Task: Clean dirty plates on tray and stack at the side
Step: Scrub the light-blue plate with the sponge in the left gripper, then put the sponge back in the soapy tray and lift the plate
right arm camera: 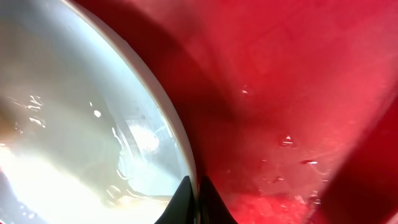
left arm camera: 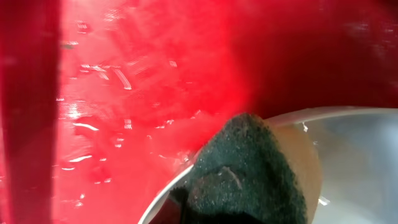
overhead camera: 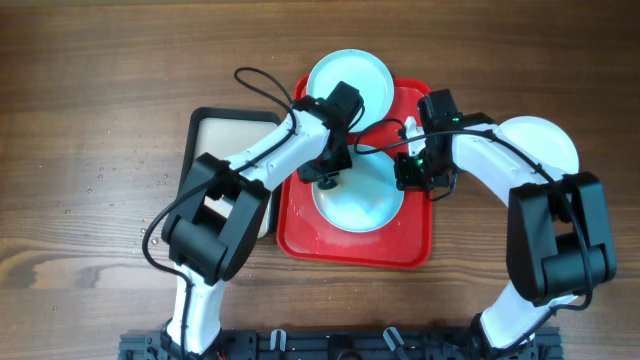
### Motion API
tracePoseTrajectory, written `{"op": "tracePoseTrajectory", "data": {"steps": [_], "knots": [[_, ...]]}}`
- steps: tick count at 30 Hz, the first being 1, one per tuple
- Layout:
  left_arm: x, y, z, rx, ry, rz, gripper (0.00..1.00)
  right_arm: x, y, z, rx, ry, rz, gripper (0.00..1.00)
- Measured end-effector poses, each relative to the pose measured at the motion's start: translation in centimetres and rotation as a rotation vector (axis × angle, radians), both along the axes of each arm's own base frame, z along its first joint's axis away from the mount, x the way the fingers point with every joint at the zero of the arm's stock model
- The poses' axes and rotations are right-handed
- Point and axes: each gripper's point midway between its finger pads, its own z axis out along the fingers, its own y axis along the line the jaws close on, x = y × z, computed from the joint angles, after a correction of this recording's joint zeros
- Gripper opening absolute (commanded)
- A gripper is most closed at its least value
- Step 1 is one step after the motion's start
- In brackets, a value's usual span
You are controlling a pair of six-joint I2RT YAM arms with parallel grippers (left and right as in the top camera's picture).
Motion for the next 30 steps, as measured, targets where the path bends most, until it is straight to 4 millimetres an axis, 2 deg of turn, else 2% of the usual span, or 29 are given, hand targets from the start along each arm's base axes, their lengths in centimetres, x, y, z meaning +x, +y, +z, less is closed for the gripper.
{"op": "tracePoseTrajectory", "data": {"steps": [3, 6, 7, 9, 10, 11, 12, 14, 16, 17, 19, 20, 21, 22, 23, 24, 26, 28, 29, 30], "knots": [[-0.8, 0.7, 0.6, 0.057, 0.044, -0.007, 0.04, 0.0, 0.2, 0.0, 0.005, -0.002, 0.005, 0.04], [-1.2, 0.9, 2.6, 0.067, 0.075, -0.016, 0.04, -0.1, 0.0, 0.0, -0.002, 0.005, 0.003, 0.04], [-1.5, 1.4, 3.8, 0.07, 0.082, -0.01, 0.04, -0.2, 0.0, 0.0, -0.003, 0.006, 0.003, 0.04], [-1.6, 3.4, 8.2, 0.042, 0.042, 0.02, 0.04, -0.2, 0.0, 0.0, -0.003, 0.005, 0.002, 0.04], [-1.3, 5.4, 11.3, 0.026, -0.005, 0.056, 0.04, -0.2, 0.0, 0.0, -0.003, 0.007, -0.003, 0.05], [-1.1, 6.8, 13.0, 0.026, -0.036, 0.085, 0.04, -0.2, 0.0, 0.0, -0.003, 0.009, -0.009, 0.08], [-1.1, 8.7, 14.5, 0.044, -0.058, 0.118, 0.04, -0.2, 0.0, 0.0, -0.003, 0.012, -0.021, 0.04], [-1.0, 12.6, 15.8, 0.106, -0.078, 0.183, 0.04, -0.1, 0.0, -0.1, -0.002, 0.018, -0.045, 0.04], [1.2, 16.5, 15.5, 0.151, -0.135, 0.232, 0.04, 0.0, -0.1, -0.1, -0.002, 0.019, -0.055, 0.04], [1.5, 17.3, 14.9, 0.163, -0.139, 0.232, 0.04, -0.2, -0.2, 0.0, -0.005, 0.028, -0.059, 0.04], [0.8, 19.0, 11.7, 0.199, -0.089, 0.219, 0.11, -1.0, -1.0, 0.6, -0.052, 0.045, -0.074, 0.04], [0.5, 19.4, 10.1, 0.2, -0.074, 0.218, 0.19, -1.0, -1.7, 2.0, -0.098, 0.009, -0.086, 0.04], [-0.5, 19.9, 8.4, 0.2, -0.038, 0.213, 0.25, -0.5, -2.4, 4.5, -0.144, -0.079, -0.098, 0.04], [-1.1, 20.1, 6.9, 0.184, -0.01, 0.209, 0.27, 0.0, -2.6, 6.9, -0.173, -0.172, -0.099, 0.04], [-1.3, 20.1, 6.1, 0.167, -0.002, 0.216, 0.34, 0.2, -2.8, 9.0, -0.2, -0.254, -0.095, 0.04], [-1.7, 19.9, 5.5, 0.125, 0.017, 0.218, 0.46, 0.4, -2.4, 12.4, -0.226, -0.391, -0.083, 0.04], [-1.7, 19.2, 5.4, 0.069, 0.027, 0.207, 0.54, 0.1, -2.2, 15.5, -0.294, -0.526, -0.061, 0.04], [-1.9, 18.4, 5.8, 0.02, 0.032, 0.184, 0.6, -0.1, -2.0, 16.7, -0.413, -0.607, -0.026, 0.04], [-2.1, 18.1, 6.8, -0.003, 0.013, 0.179, 0.7, -0.4, -1.9, 17.0, -0.482, -0.639, 0.001, 0.04], [-2.2, 17.9, 8.1, -0.025, -0.019, 0.175, 0.86, -0.6, -1.6, 17.5, -0.536, -0.675, 0.023, 0.04]]}}
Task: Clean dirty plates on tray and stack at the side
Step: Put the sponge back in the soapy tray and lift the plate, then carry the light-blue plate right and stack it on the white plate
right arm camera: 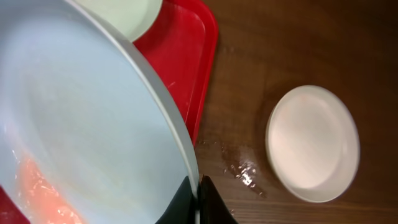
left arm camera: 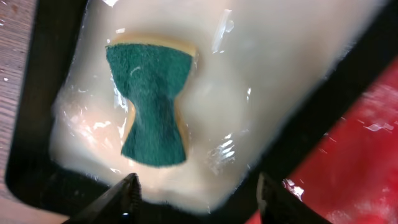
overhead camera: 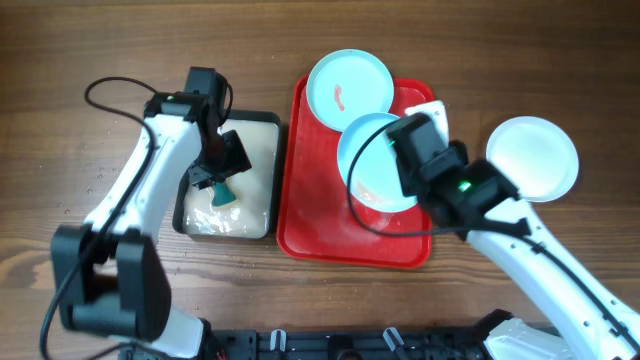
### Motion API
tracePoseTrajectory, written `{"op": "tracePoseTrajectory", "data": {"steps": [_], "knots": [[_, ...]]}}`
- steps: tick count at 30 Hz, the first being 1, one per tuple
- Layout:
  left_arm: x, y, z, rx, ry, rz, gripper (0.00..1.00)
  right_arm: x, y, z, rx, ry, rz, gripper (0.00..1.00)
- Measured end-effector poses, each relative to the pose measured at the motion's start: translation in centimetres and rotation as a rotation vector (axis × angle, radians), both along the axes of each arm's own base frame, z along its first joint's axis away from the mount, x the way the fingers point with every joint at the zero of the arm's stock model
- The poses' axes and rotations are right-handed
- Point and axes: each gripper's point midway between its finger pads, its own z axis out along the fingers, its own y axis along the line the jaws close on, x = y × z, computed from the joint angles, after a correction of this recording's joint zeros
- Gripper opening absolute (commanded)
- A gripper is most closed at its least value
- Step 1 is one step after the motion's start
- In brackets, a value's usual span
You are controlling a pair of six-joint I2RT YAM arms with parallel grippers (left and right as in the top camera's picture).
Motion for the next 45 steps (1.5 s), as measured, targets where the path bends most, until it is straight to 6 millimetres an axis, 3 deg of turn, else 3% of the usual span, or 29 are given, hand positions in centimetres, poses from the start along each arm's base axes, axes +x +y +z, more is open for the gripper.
{"op": "tracePoseTrajectory", "data": {"steps": [1, 3, 7, 11, 18, 41, 45], "knots": [[-0.1, -0.1, 1.2, -0.012, -0.037, -0.004, 1.0, -0.4, 0.5, 0.5, -0.054, -0.031, 0.013, 0.04], [-0.2, -0.3, 5.0, -0.038, -0.162, -0.012, 1.0, -1.2, 1.6, 1.6, -0.147, -0.103, 0.047, 0.04], [-0.5, -0.2, 7.7, -0.052, -0.252, -0.011, 1.0, -2.1, 2.9, 3.8, -0.281, -0.225, 0.095, 0.05], [-0.4, -0.3, 7.8, -0.052, -0.259, -0.011, 1.0, -2.3, 3.5, 5.5, -0.395, -0.3, 0.144, 0.04], [-0.3, -0.3, 7.8, -0.053, -0.261, -0.011, 1.0, -1.9, 2.5, 7.8, -0.489, -0.397, 0.089, 0.04], [-0.3, -0.3, 7.8, -0.053, -0.261, -0.011, 1.0, -1.8, 2.5, 8.0, -0.511, -0.401, 0.096, 0.04], [-0.3, -0.3, 7.8, -0.053, -0.261, -0.011, 1.0, -0.7, 1.5, 7.5, -0.386, -0.409, -0.009, 0.04]]}}
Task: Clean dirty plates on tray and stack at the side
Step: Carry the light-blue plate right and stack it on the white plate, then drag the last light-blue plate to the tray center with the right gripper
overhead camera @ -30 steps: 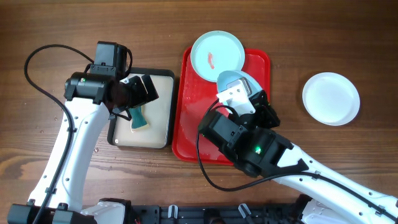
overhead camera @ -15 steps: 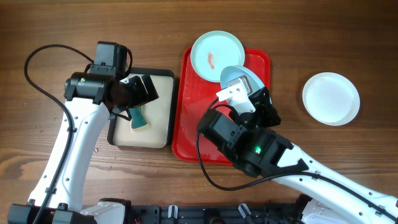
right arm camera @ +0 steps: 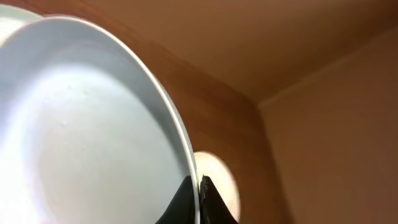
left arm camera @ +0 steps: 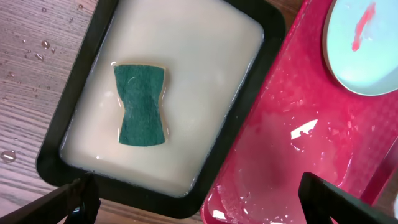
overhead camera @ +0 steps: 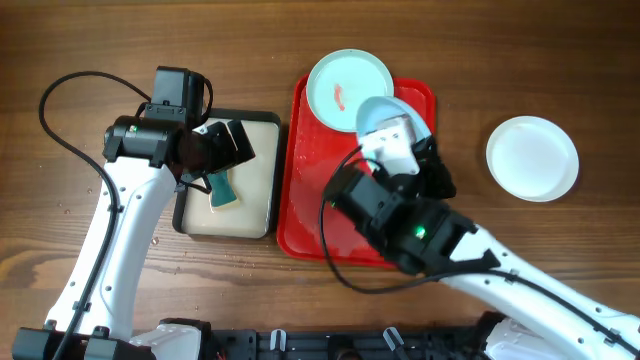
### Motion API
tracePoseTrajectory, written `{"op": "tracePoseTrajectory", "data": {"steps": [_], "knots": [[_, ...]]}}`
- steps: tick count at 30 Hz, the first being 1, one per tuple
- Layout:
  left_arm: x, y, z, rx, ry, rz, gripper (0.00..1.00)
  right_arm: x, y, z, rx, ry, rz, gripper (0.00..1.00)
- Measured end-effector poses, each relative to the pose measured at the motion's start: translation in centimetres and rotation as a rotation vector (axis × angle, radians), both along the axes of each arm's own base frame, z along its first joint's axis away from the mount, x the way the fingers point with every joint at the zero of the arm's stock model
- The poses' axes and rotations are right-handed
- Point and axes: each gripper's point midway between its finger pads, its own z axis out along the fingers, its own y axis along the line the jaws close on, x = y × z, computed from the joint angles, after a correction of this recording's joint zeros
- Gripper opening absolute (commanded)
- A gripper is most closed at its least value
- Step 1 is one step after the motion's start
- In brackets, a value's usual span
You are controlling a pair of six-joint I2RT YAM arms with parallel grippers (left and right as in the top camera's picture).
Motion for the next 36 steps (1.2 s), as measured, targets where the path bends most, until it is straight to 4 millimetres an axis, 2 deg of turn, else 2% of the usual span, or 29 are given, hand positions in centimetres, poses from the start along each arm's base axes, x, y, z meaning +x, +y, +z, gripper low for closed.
{"op": "tracePoseTrajectory", "data": {"steps": [1, 3, 4, 6, 7, 9, 10, 11, 12, 14, 15, 16, 17, 19, 20, 22, 24, 25, 26, 27, 28, 30, 31, 32, 34, 35, 36], "knots": [[0.0, 0.0, 0.0, 0.0, -0.002, 0.0, 1.0, 1.1, -0.2, -1.7, 0.13, 0.066, -0.006, 0.04], [0.0, 0.0, 0.0, -0.001, -0.001, 0.0, 1.0, 2.6, -2.5, -6.5, 0.426, 0.317, -0.035, 0.04], [0.0, -0.1, 0.0, -0.003, -0.001, -0.001, 1.0, 3.0, -3.6, -7.7, 0.565, 0.392, -0.054, 0.04], [0.0, -0.1, 0.0, -0.004, 0.0, -0.001, 1.0, 3.6, -6.5, -8.6, 0.773, 0.441, -0.115, 0.04], [0.0, -0.1, 0.0, -0.004, -0.001, -0.001, 1.0, 4.0, -10.3, -8.8, 0.897, 0.416, -0.21, 0.04], [0.0, -0.1, 0.0, -0.004, -0.001, -0.001, 1.0, 3.7, -17.1, -8.7, 1.037, 0.313, -0.4, 0.04], [0.0, -0.1, 0.0, -0.004, 0.0, -0.001, 1.0, 3.2, -20.4, -8.7, 1.068, 0.254, -0.5, 0.04], [0.0, -0.1, 0.0, -0.004, 0.001, -0.001, 1.0, 1.7, -25.2, -9.4, 1.087, 0.179, -0.671, 0.04], [0.0, -0.1, 0.0, -0.006, 0.001, -0.002, 1.0, 0.6, -27.8, -10.2, 1.087, 0.149, -0.78, 0.04], [0.0, -0.1, 0.0, -0.007, 0.001, -0.002, 1.0, -1.0, -30.8, -12.3, 1.087, 0.151, -0.922, 0.04], [0.0, -0.1, 0.0, -0.007, 0.001, -0.002, 1.0, -1.7, -31.8, -13.8, 1.09, 0.174, -0.984, 0.11], [0.0, -0.1, 0.0, -0.007, 0.001, -0.002, 1.0, -2.1, -32.2, -15.1, 1.093, 0.204, -1.021, 0.31], [0.0, -0.1, 0.0, -0.007, 0.001, -0.002, 1.0, -2.3, -32.3, -16.1, 1.095, 0.231, -1.042, 0.4], [0.0, -0.1, 0.0, -0.007, 0.001, -0.002, 1.0, -1.9, -31.6, -17.6, 1.131, 0.293, -1.022, 0.51], [0.0, -0.1, 0.0, -0.007, 0.001, -0.002, 1.0, -1.6, -31.0, -17.6, 1.152, 0.307, -0.989, 0.64], [0.0, -0.1, 0.0, -0.007, 0.001, -0.002, 1.0, 0.2, -28.6, -16.5, 1.218, 0.362, -0.853, 0.71], [0.0, -0.1, 0.0, -0.007, 0.0, -0.002, 1.0, 2.6, -24.7, -12.9, 1.236, 0.424, -0.673, 0.76], [0.0, -0.1, 0.0, -0.007, 0.001, -0.002, 1.0, 4.5, -22.0, -9.5, 1.212, 0.429, -0.532, 0.8], [0.0, -0.1, 0.0, -0.007, 0.001, -0.002, 1.0, 5.7, -19.7, -6.8, 1.181, 0.428, -0.417, 0.8], [0.0, -0.1, 0.0, -0.007, 0.001, -0.002, 1.0, 6.9, -16.4, -3.7, 1.137, 0.426, -0.269, 0.78], [0.0, -0.1, 0.0, -0.007, 0.001, -0.002, 1.0, 7.7, -13.2, -1.8, 1.107, 0.429, -0.147, 0.77], [0.0, -0.1, 0.0, -0.007, 0.001, -0.002, 1.0, 8.5, -6.8, -0.2, 1.044, 0.459, 0.058, 0.76], [0.0, -0.1, 0.0, -0.007, 0.001, -0.002, 1.0, 8.8, -4.1, -0.6, 1.014, 0.489, 0.123, 0.75], [0.0, -0.1, 0.0, -0.007, 0.001, -0.002, 1.0, 10.0, -2.1, -1.2, 0.977, 0.489, 0.171, 0.72], [0.0, -0.1, 0.0, -0.007, 0.001, -0.002, 1.0, 12.8, 0.0, -3.6, 0.933, 0.486, 0.2, 0.63], [0.0, -0.1, 0.0, -0.007, 0.001, -0.002, 1.0, 14.8, 0.8, -6.7, 0.911, 0.51, 0.189, 0.6], [0.0, -0.1, 0.0, -0.007, -0.001, -0.002, 1.0, 16.7, 1.1, -9.1, 0.904, 0.509, 0.181, 0.59]]}}
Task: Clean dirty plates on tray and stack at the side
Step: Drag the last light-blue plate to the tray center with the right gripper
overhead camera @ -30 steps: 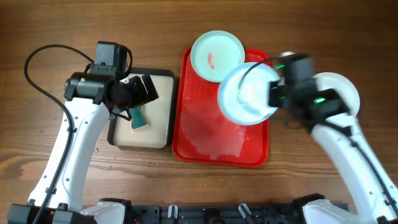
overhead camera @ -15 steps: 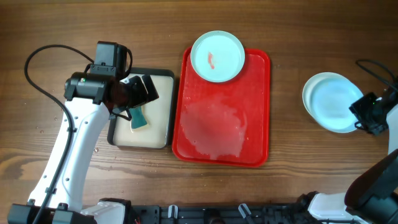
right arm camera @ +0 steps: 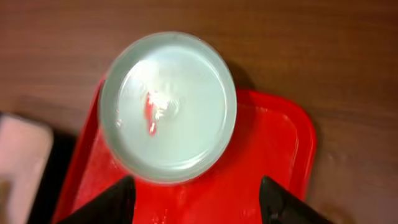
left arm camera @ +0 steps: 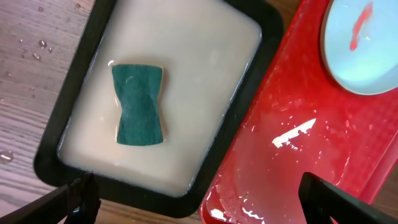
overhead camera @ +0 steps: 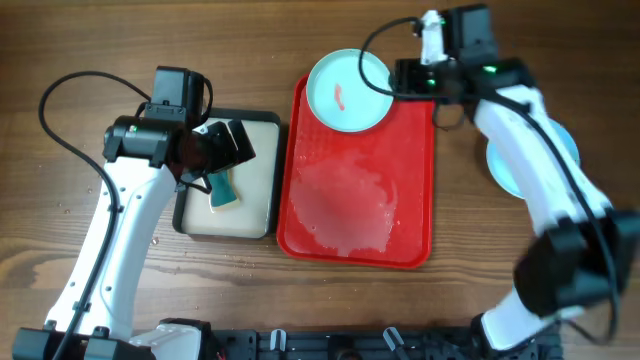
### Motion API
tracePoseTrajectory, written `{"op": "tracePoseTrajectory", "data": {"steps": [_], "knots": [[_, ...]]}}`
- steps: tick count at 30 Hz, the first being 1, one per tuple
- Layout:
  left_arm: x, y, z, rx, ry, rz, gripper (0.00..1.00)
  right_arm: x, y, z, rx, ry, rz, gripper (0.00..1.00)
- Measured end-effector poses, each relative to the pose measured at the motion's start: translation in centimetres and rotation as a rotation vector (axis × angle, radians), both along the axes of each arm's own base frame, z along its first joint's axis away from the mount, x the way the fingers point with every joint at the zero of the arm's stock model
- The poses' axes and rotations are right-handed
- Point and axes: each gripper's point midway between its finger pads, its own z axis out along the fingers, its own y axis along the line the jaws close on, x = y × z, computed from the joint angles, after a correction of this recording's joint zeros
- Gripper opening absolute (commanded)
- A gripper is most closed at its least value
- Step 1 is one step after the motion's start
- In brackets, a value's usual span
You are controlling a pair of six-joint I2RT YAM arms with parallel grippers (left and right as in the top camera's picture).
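Note:
One dirty plate (overhead camera: pixel 348 90), pale blue with a red smear, lies at the far end of the red tray (overhead camera: pixel 355 215). My right gripper (overhead camera: pixel 410 75) hangs open above the plate (right arm camera: pixel 168 106), nothing between its fingers (right arm camera: pixel 102 202). A pale blue plate (overhead camera: pixel 500 168) rests on the white plate at the right, partly hidden under my right arm. The green sponge (left arm camera: pixel 139 104) floats in the black basin (left arm camera: pixel 62 134) of milky water. My left gripper (overhead camera: pixel 225 145) is open high above basin and tray.
The basin (overhead camera: pixel 190 215) stands against the tray's left side. The tray floor (left arm camera: pixel 292 155) is wet and bare apart from the dirty plate (left arm camera: pixel 360 46). Wood table (overhead camera: pixel 80 250) surrounds everything, with water drops to the left.
My right gripper held the pale blue plate up over the tray; now that plate lies on the white plate at the right, and the gripper is open over the dirty plate. Left arm unmoved.
First my left gripper pressed the sponge on a plate in the tray while my right held its rim. Then the sponge lay in the basin and my right held the plate lifted. Then it was higher still. Now it sits on the side plate.

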Motion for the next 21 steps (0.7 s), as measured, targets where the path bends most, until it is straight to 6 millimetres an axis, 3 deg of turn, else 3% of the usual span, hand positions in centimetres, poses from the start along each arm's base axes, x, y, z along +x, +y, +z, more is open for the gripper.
{"op": "tracePoseTrajectory", "data": {"steps": [3, 4, 6, 8, 9, 11, 14, 18, 21], "knots": [[0.0, 0.0, 0.0, 0.0, -0.001, 0.0, 1.0, 2.8, 0.4, -6.4, -0.019, 0.04, 0.0, 0.51], [0.0, 0.0, 0.0, 0.0, -0.001, 0.0, 1.0, 2.8, 0.6, -9.4, -0.024, 0.093, 0.005, 0.44], [0.0, 0.0, 0.0, 0.0, -0.001, 0.0, 1.0, 2.8, 0.8, -11.9, -0.02, 0.127, 0.017, 0.2], [0.0, 0.0, 0.0, 0.0, -0.001, 0.0, 1.0, 2.9, 0.9, -12.2, -0.015, 0.131, 0.017, 0.04], [0.0, 0.0, 0.0, 0.0, -0.001, 0.0, 1.0, 2.8, 0.9, -12.3, -0.013, 0.136, 0.015, 0.04], [0.0, 0.0, 0.0, 0.0, -0.001, 0.0, 1.0, 2.6, 0.9, -12.5, -0.009, 0.149, 0.007, 0.24], [0.0, 0.0, 0.0, 0.0, -0.001, 0.0, 1.0, 1.7, 0.8, -13.1, -0.002, 0.192, -0.013, 0.28], [0.0, 0.0, 0.0, 0.0, -0.001, 0.0, 1.0, 2.7, 1.0, -12.9, 0.025, 0.153, -0.04, 0.17], [0.0, 0.0, 0.0, 0.0, -0.001, 0.0, 1.0, 2.8, 1.1, -14.1, 0.045, 0.172, -0.075, 0.04]]}}
